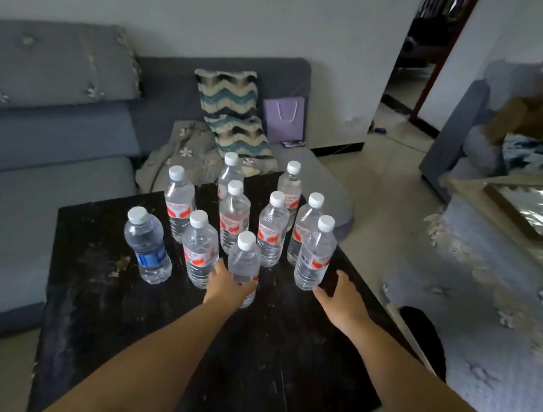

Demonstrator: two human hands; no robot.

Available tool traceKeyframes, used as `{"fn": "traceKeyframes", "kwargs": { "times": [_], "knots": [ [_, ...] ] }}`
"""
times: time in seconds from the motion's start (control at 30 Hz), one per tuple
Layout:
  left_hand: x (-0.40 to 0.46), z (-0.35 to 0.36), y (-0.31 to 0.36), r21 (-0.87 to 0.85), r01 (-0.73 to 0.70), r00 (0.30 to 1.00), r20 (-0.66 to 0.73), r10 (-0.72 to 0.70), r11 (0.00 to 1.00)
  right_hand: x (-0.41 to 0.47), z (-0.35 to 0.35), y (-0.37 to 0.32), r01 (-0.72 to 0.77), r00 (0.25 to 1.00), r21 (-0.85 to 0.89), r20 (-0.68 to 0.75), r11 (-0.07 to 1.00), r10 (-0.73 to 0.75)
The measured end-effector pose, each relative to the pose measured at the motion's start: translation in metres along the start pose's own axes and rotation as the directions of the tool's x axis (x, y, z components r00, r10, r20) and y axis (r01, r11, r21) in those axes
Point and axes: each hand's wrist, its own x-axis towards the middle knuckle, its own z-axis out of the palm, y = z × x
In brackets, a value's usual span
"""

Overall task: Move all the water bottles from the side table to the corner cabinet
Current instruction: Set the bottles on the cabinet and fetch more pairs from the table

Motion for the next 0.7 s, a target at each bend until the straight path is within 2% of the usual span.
{"fn": "traceKeyframes", "kwargs": {
  "times": [0.1,0.2,0.3,0.43,0.5,0.7],
  "knots": [
    [0.015,0.011,-0.002,-0.085,-0.010,1.000,-0.012,0.009,0.996,0.033,0.004,-0.005,-0.013,1.000,0.186,0.004,0.983,0.012],
    [0.023,0.019,-0.005,-0.177,-0.053,0.998,-0.054,0.044,0.983,0.061,0.007,-0.011,-0.019,1.000,0.411,-0.002,0.911,0.022],
    [0.027,0.027,-0.004,-0.196,-0.090,0.992,-0.108,0.070,0.976,0.082,0.013,-0.012,0.057,0.998,0.522,-0.019,0.851,-0.056],
    [0.035,0.041,0.001,-0.221,-0.106,0.971,-0.231,0.053,0.970,0.098,0.030,-0.009,0.120,0.992,0.515,-0.093,0.849,-0.084],
    [0.038,0.045,0.005,-0.224,-0.104,0.967,-0.251,0.046,0.969,0.103,0.031,-0.006,0.143,0.989,0.508,-0.096,0.849,-0.109],
    [0.039,0.050,0.013,-0.130,-0.096,0.961,-0.271,0.058,0.987,0.115,0.010,0.007,0.158,0.981,0.467,0.028,0.870,-0.193]
  ]
}}
